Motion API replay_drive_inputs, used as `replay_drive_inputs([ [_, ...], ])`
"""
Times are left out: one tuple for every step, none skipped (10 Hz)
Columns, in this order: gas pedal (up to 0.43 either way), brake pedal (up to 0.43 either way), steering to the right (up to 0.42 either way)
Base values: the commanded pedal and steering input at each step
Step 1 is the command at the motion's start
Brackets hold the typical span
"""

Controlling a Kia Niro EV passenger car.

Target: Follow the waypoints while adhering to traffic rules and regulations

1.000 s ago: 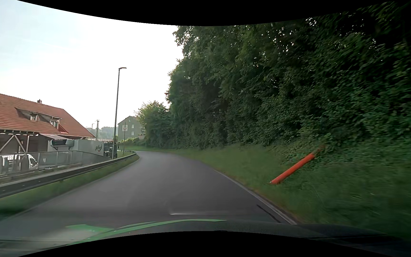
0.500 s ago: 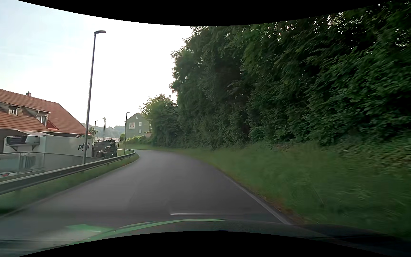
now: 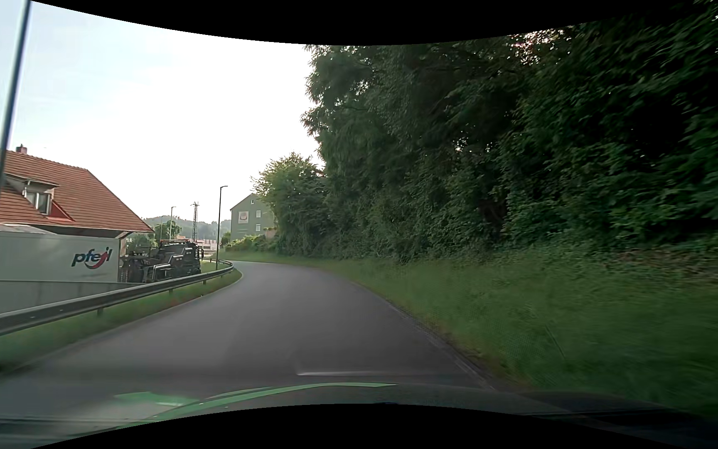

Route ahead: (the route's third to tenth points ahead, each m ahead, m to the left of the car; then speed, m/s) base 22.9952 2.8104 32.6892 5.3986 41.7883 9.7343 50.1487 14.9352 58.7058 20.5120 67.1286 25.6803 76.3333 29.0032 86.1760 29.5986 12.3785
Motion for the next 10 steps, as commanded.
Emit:
replay_drive_inputs([
  [0.098,0.0,-0.042],
  [0.087,0.0,-0.042],
  [0.087,0.0,-0.041],
  [0.087,0.0,-0.042],
  [0.087,0.0,-0.042],
  [0.087,0.0,-0.042],
  [0.087,0.0,-0.044],
  [0.079,0.0,-0.044],
  [0.067,0.0,-0.045],
  [0.067,0.0,-0.047],
])
